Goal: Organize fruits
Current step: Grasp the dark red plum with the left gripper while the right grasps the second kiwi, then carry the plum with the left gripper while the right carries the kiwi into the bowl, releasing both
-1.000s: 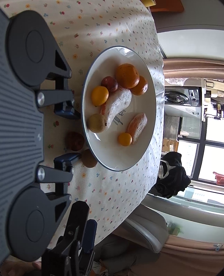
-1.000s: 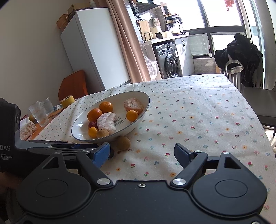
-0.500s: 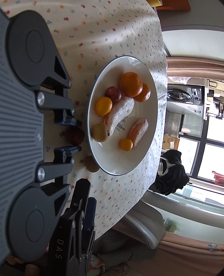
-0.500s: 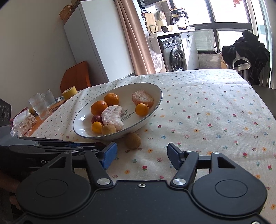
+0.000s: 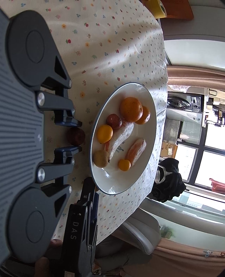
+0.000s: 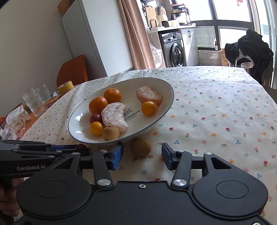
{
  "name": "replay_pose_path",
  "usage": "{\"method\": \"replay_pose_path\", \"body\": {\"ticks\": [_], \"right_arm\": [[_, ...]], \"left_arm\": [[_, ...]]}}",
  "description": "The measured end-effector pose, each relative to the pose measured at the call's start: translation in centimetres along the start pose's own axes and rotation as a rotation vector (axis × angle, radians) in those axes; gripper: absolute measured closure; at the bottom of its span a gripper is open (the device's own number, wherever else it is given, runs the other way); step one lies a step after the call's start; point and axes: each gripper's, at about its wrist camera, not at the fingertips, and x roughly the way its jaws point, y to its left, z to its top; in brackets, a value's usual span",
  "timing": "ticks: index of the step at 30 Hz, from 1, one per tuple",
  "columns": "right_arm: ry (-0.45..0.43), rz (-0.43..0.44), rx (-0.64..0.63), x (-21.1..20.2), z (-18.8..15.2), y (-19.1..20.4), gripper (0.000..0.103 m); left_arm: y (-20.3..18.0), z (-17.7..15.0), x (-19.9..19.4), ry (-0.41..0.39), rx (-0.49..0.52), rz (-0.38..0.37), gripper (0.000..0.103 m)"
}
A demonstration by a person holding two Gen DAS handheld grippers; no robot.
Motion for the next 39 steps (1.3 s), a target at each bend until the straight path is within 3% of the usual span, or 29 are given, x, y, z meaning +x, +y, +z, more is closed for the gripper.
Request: {"method": "replay_pose_path", "body": {"ticks": [3, 23, 39], "right_arm": [[0.0, -0.032, -0.04, 0.3, 0.2, 0.5, 0.077], [-0.06, -0.052, -0.042, -3.4, 1.0, 1.6, 0.078], [-0.103, -0.035, -0.065, -4.4, 2.7, 2.7, 0.078]], "left_arm": [[0.7, 0.1, 0.1, -0.003, -0.017, 0.009, 0.081], [1.8, 0.3, -4.0, -0.097, -0.05, -0.004, 0.081], [1.5, 2.4, -5.4, -0.163, -0.043, -0.006, 0.081]]}}
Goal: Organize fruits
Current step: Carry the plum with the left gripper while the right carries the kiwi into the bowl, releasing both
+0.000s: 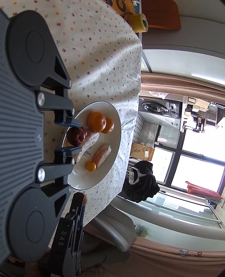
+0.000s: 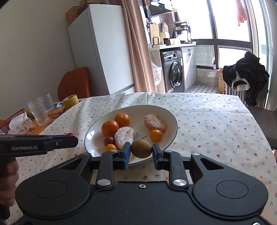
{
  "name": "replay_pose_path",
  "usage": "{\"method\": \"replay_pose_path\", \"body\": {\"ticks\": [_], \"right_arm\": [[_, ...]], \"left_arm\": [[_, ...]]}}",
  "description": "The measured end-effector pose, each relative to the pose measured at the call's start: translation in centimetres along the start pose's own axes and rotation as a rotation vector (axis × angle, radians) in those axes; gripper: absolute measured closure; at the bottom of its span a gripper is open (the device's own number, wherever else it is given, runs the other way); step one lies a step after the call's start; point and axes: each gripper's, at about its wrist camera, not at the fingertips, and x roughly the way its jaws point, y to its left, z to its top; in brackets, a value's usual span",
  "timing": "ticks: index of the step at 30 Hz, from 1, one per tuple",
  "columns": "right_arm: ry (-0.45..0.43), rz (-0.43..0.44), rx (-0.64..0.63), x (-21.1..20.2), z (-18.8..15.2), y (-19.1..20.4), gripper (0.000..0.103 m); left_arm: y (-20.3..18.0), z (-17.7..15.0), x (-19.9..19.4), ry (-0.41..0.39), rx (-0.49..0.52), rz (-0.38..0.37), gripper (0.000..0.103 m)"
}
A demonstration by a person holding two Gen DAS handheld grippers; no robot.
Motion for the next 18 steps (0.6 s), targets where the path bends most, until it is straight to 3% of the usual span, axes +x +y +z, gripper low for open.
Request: {"method": "replay_pose_path", "body": {"ticks": [13, 18], "right_arm": [[0.009, 0.023, 0.023, 2.3, 0.6, -0.7, 0.078], [0.011, 0.03, 0.018, 3.1, 0.6, -0.9, 0.066]], "left_arm": [[-0.5, 0.8, 2.6, 0.027, 0.009, -0.002, 0.081], [-0.7, 1.0, 3.7, 0.043, 0.015, 0.002, 0.081]]}}
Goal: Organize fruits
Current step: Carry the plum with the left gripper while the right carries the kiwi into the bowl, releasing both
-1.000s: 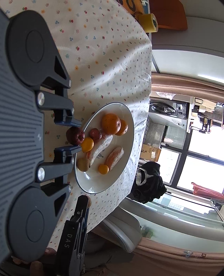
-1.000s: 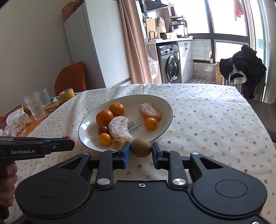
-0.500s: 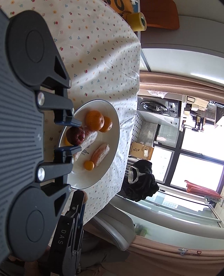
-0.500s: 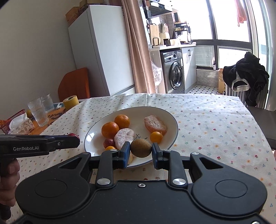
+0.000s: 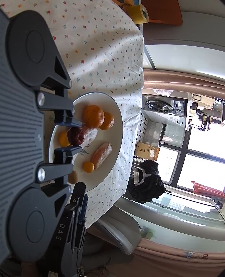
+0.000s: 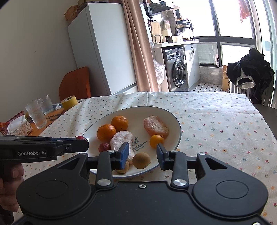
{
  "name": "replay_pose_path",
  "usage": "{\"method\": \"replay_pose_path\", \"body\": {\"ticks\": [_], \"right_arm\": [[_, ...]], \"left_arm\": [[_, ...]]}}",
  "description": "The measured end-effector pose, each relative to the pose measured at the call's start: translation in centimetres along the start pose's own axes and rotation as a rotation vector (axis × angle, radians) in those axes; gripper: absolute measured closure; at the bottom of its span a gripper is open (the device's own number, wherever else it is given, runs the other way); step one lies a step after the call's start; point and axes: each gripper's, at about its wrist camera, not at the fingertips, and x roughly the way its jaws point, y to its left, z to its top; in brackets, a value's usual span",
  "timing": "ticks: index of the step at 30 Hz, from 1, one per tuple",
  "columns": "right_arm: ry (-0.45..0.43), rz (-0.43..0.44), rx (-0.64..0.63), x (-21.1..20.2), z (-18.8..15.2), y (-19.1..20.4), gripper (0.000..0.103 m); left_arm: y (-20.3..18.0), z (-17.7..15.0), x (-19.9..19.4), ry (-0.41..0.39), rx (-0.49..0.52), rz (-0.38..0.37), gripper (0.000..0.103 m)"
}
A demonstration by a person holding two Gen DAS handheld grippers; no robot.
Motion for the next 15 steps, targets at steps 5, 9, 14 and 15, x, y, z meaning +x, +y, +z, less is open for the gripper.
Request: {"method": "replay_pose_path", "body": {"ticks": [5, 9, 14, 15], "right_arm": [[0.015, 0.005, 0.025, 0.5, -0.1, -1.2, 0.066], [0.023, 0.003, 0.042, 0.5, -0.2, -2.0, 0.066], [0.026, -0.004, 0.063, 0.4, -0.3, -3.1, 0.066], [0.027, -0.004, 0.066, 0.4, -0.3, -3.2, 0.066]], "left_arm": [[-0.4, 0.6, 1.1, 0.011, 0.016, 0.0, 0.081], [-1.1, 1.1, 2.1, 0.02, 0.029, -0.007, 0.081], [-2.3, 1.5, 3.2, 0.036, 0.05, -0.022, 0.081], [-2.6, 1.6, 3.5, 0.039, 0.055, -0.025, 0.081]]}}
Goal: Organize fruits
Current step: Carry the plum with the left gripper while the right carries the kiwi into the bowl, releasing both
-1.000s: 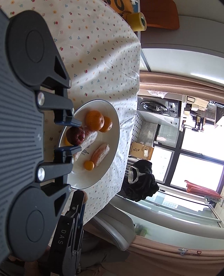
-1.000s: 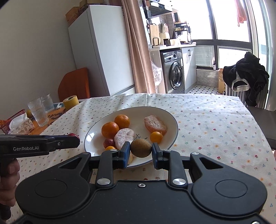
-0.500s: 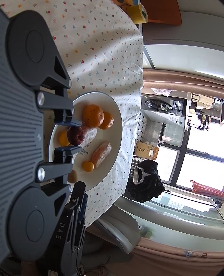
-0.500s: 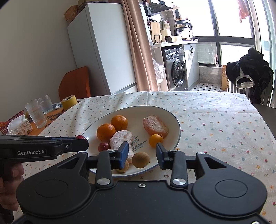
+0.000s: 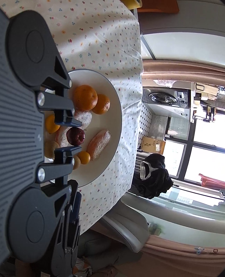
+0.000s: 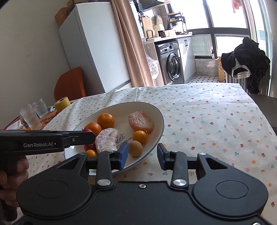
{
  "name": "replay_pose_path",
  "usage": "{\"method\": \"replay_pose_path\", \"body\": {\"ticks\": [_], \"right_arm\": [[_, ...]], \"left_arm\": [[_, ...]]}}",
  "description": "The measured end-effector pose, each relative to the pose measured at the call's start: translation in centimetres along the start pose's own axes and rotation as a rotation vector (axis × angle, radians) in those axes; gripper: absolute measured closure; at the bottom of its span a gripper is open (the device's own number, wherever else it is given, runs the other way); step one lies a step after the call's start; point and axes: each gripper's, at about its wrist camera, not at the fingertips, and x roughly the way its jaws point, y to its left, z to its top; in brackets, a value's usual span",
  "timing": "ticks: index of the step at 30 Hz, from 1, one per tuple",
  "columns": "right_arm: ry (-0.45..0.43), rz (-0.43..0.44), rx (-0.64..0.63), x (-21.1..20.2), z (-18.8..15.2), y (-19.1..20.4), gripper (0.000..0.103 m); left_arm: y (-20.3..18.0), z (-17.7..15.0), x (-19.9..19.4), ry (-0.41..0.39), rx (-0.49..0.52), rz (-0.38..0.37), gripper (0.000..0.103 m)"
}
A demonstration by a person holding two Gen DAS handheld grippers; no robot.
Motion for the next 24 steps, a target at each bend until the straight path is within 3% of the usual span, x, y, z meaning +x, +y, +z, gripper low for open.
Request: {"method": "replay_pose_path", "body": {"ticks": [13, 24], "right_arm": [[0.002, 0.013, 0.015, -0.3, 0.0, -0.9, 0.066], [-0.006, 0.021, 0.012, -1.2, -0.2, -0.3, 0.064]], "left_arm": [[-0.4, 1.0, 0.9, 0.008, -0.038, 0.037, 0.076], [0.2, 0.3, -0.8, 0.003, -0.048, 0.077, 0.056]]}}
